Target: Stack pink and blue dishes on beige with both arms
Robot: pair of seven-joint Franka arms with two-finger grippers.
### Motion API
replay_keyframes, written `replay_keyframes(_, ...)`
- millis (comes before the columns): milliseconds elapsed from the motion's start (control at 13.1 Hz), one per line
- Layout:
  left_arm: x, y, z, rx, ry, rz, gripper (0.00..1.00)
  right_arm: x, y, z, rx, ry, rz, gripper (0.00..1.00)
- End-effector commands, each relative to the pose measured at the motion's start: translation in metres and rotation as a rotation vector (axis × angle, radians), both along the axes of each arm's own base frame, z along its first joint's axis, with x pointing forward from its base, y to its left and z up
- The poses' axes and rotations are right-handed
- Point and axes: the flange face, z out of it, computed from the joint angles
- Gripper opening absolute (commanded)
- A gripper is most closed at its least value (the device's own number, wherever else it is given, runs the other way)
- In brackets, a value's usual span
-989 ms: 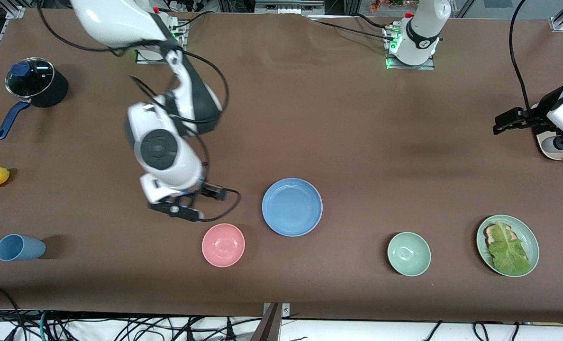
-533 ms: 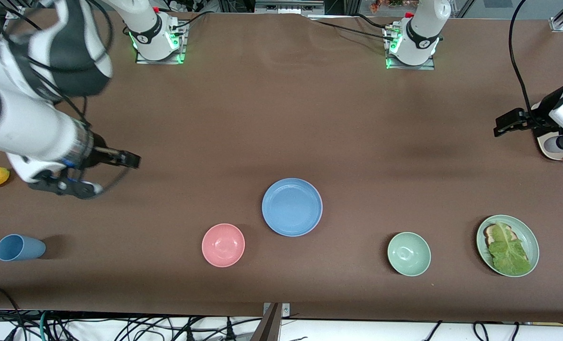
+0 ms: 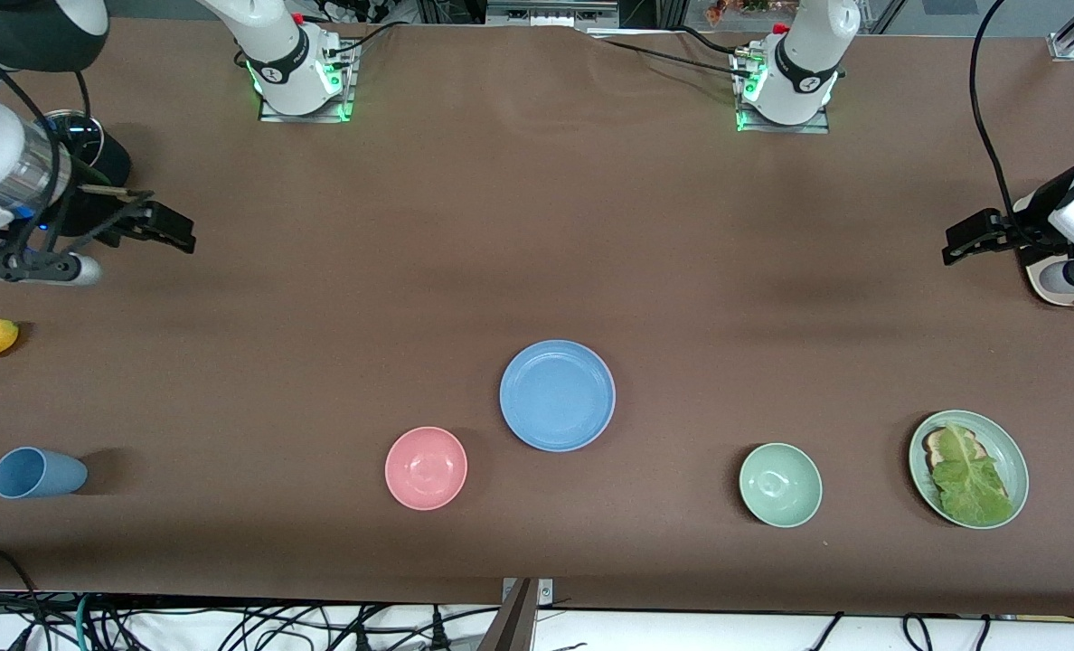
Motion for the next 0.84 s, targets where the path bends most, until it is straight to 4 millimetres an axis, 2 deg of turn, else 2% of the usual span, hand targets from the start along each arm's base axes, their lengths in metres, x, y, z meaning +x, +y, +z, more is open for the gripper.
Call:
replay_keyframes(0,-0.002,-0.003,0.005,-0.019,-0.012,-0.02,1.0,-0.009,-0.001,0.0,0.002,0.001,0.031,1.0)
replay_keyframes(304,-0.002,-0.003,0.005,-0.019,-0.011,-0.02,1.0,-0.009,0.002,0.015,-0.048,-0.016,0.047,1.0)
replay_keyframes(533,-0.002,-0.004,0.004,-0.019,-0.009,-0.022,1.0,-0.005,0.003,0.009,-0.04,-0.012,0.042,1.0)
replay_keyframes(761,0.0,-0.004,0.001,-0.019,-0.005,-0.022,1.0,-0.004,0.011,0.013,-0.04,-0.02,0.056,1.0)
